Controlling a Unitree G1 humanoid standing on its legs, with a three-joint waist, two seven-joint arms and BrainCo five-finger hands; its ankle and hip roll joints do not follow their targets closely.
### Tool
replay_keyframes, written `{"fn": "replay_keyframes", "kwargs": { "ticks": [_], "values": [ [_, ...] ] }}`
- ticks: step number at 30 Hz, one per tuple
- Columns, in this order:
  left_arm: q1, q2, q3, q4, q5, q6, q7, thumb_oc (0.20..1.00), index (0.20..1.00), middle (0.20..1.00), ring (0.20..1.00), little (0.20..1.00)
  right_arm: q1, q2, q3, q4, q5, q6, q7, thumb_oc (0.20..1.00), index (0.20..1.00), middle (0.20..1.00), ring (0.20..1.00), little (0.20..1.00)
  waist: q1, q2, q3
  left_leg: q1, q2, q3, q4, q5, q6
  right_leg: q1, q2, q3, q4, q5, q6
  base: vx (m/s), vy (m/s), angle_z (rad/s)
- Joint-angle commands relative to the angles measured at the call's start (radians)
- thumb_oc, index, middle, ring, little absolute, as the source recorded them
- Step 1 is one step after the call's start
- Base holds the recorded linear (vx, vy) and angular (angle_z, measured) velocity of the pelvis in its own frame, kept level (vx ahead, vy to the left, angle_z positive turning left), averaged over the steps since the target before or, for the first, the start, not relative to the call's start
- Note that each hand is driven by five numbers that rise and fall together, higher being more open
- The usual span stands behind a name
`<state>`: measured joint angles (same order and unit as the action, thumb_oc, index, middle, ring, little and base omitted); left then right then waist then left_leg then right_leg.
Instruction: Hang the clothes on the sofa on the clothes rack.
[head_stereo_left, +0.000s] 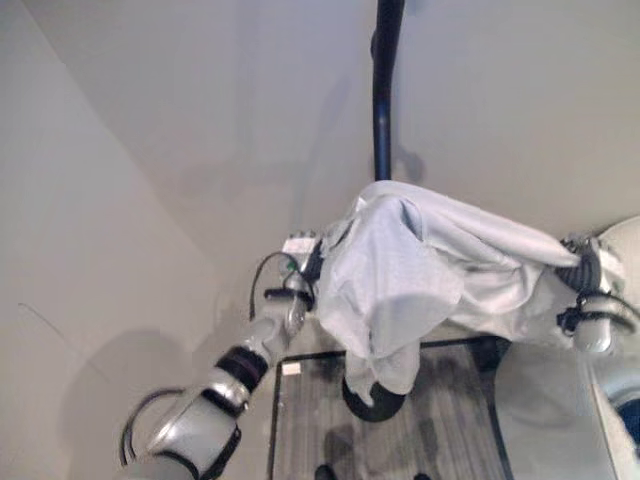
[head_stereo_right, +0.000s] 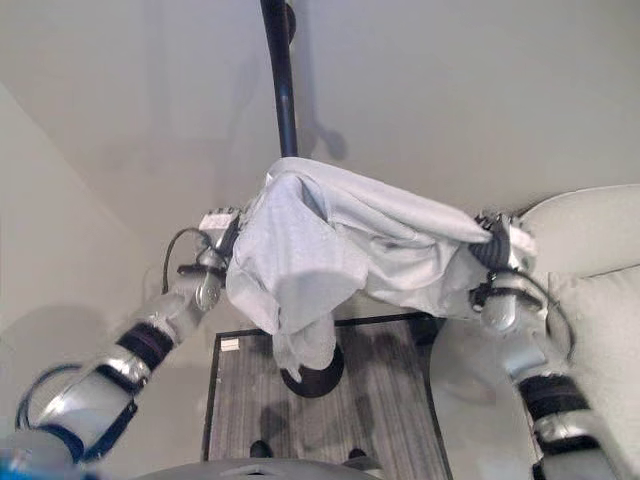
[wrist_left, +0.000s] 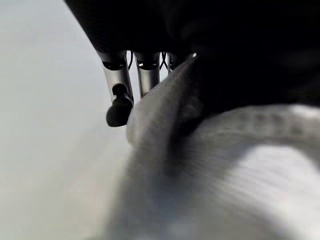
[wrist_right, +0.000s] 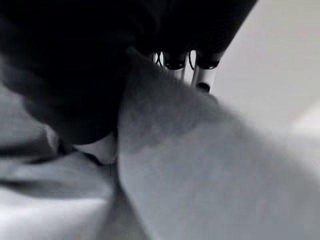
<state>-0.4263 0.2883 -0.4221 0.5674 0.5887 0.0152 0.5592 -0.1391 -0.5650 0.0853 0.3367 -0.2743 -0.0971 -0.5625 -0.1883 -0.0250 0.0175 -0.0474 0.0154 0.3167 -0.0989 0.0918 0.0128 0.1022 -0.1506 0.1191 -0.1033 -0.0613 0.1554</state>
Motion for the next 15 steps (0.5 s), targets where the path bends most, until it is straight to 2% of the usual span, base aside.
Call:
{"fn": "replay_keyframes", "kwargs": {
  "ticks": [1, 2, 3, 4, 5, 6, 9, 10, 11, 12, 15],
  "values": [
    [-0.063, -0.054, 0.002, 0.122, -0.325, -0.078, 0.007, 0.426, 0.426, 0.426, 0.426, 0.426, -0.132, 0.043, 0.039, 0.030, 0.153, -0.075, -0.023, 0.200, 0.200, 0.200, 0.200, 0.200, 0.030, 0.010, 0.011, 0.060, 0.086, 0.011, 0.015, -0.029, -0.083, 0.009, 0.005, -0.007, 0.055, 0.002, -0.037, -0.01, -0.039, -0.05],
    [-0.063, -0.054, 0.002, 0.122, -0.325, -0.078, 0.007, 0.426, 0.426, 0.426, 0.426, 0.426, -0.132, 0.043, 0.039, 0.030, 0.153, -0.075, -0.023, 0.200, 0.200, 0.200, 0.200, 0.200, 0.030, 0.011, 0.010, 0.059, 0.086, 0.012, 0.015, -0.029, -0.083, 0.007, 0.006, -0.006, 0.055, 0.003, -0.037, -0.01, -0.033, -0.09],
    [-0.009, -0.104, -0.016, 0.107, -0.440, -0.111, -0.017, 0.482, 0.482, 0.482, 0.482, 0.482, -0.126, 0.119, 0.099, 0.024, 0.219, -0.095, 0.002, 0.200, 0.200, 0.200, 0.200, 0.200, 0.027, 0.010, 0.014, 0.068, 0.086, 0.016, 0.018, -0.031, -0.082, 0.014, 0.005, -0.003, 0.054, 0.000, -0.039, 0.00, -0.023, -0.05],
    [0.009, -0.130, -0.027, 0.105, -0.503, -0.123, -0.032, 0.539, 0.539, 0.539, 0.539, 0.539, -0.127, 0.146, 0.135, 0.026, 0.245, -0.102, 0.018, 0.200, 0.200, 0.200, 0.200, 0.200, 0.025, 0.011, 0.013, 0.070, 0.088, 0.018, 0.017, -0.030, -0.081, 0.013, 0.007, 0.002, 0.053, 0.003, -0.040, -0.01, -0.034, -0.06],
    [0.028, -0.156, -0.036, 0.105, -0.575, -0.132, -0.044, 0.489, 0.489, 0.489, 0.489, 0.489, -0.126, 0.185, 0.180, 0.026, 0.286, -0.111, 0.035, 0.200, 0.200, 0.200, 0.200, 0.200, 0.024, 0.014, 0.010, 0.069, 0.093, 0.025, 0.015, -0.025, -0.083, 0.006, 0.012, 0.010, 0.051, 0.009, -0.044, -0.02, -0.022, -0.09],
    [0.042, -0.176, -0.044, 0.100, -0.629, -0.138, -0.053, 0.482, 0.482, 0.482, 0.482, 0.482, -0.129, 0.204, 0.216, 0.023, 0.314, -0.111, 0.054, 0.200, 0.200, 0.200, 0.200, 0.200, 0.023, 0.015, 0.011, 0.069, 0.095, 0.028, 0.015, -0.023, -0.083, 0.002, 0.015, 0.014, 0.051, 0.011, -0.045, -0.02, -0.019, -0.19],
    [0.066, -0.202, -0.071, 0.093, -0.734, -0.161, -0.083, 0.570, 0.570, 0.570, 0.570, 0.570, -0.139, 0.245, 0.319, 0.039, 0.354, -0.104, 0.105, 0.200, 0.200, 0.200, 0.200, 0.200, 0.021, 0.016, 0.009, 0.073, 0.101, 0.037, 0.012, -0.021, -0.086, -0.005, 0.020, 0.023, 0.052, 0.014, -0.047, 0.00, -0.017, -0.13],
    [0.072, -0.209, -0.078, 0.097, -0.763, -0.166, -0.092, 0.862, 0.862, 0.862, 0.862, 0.862, -0.142, 0.255, 0.340, 0.043, 0.370, -0.102, 0.116, 0.200, 0.200, 0.200, 0.200, 0.200, 0.021, 0.016, 0.008, 0.075, 0.103, 0.040, 0.012, -0.020, -0.086, -0.006, 0.021, 0.024, 0.053, 0.016, -0.047, 0.00, -0.014, -0.08],
    [0.072, -0.209, -0.078, 0.097, -0.763, -0.166, -0.092, 1.000, 1.000, 1.000, 1.000, 1.000, -0.142, 0.255, 0.340, 0.043, 0.370, -0.102, 0.116, 0.213, 0.213, 0.213, 0.213, 0.213, 0.021, 0.016, 0.008, 0.075, 0.103, 0.040, 0.012, -0.020, -0.086, -0.006, 0.021, 0.024, 0.053, 0.016, -0.047, -0.01, -0.017, -0.10],
    [0.083, -0.218, -0.085, 0.100, -0.810, -0.172, -0.102, 1.000, 1.000, 1.000, 1.000, 1.000, -0.143, 0.275, 0.379, 0.061, 0.400, -0.094, 0.128, 1.000, 1.000, 1.000, 1.000, 1.000, 0.020, 0.016, 0.007, 0.078, 0.108, 0.044, 0.012, -0.020, -0.088, -0.008, 0.023, 0.028, 0.056, 0.017, -0.047, -0.01, -0.012, -0.15],
    [0.112, -0.218, -0.075, 0.115, -0.875, -0.176, -0.119, 1.000, 1.000, 1.000, 1.000, 1.000, -0.116, 0.276, 0.371, 0.087, 0.479, -0.090, 0.140, 1.000, 1.000, 1.000, 1.000, 1.000, 0.020, 0.016, 0.000, 0.083, 0.112, 0.046, 0.012, -0.019, -0.091, -0.009, 0.027, 0.028, 0.058, 0.017, -0.048, -0.01, -0.011, -0.10]
  ]
}}
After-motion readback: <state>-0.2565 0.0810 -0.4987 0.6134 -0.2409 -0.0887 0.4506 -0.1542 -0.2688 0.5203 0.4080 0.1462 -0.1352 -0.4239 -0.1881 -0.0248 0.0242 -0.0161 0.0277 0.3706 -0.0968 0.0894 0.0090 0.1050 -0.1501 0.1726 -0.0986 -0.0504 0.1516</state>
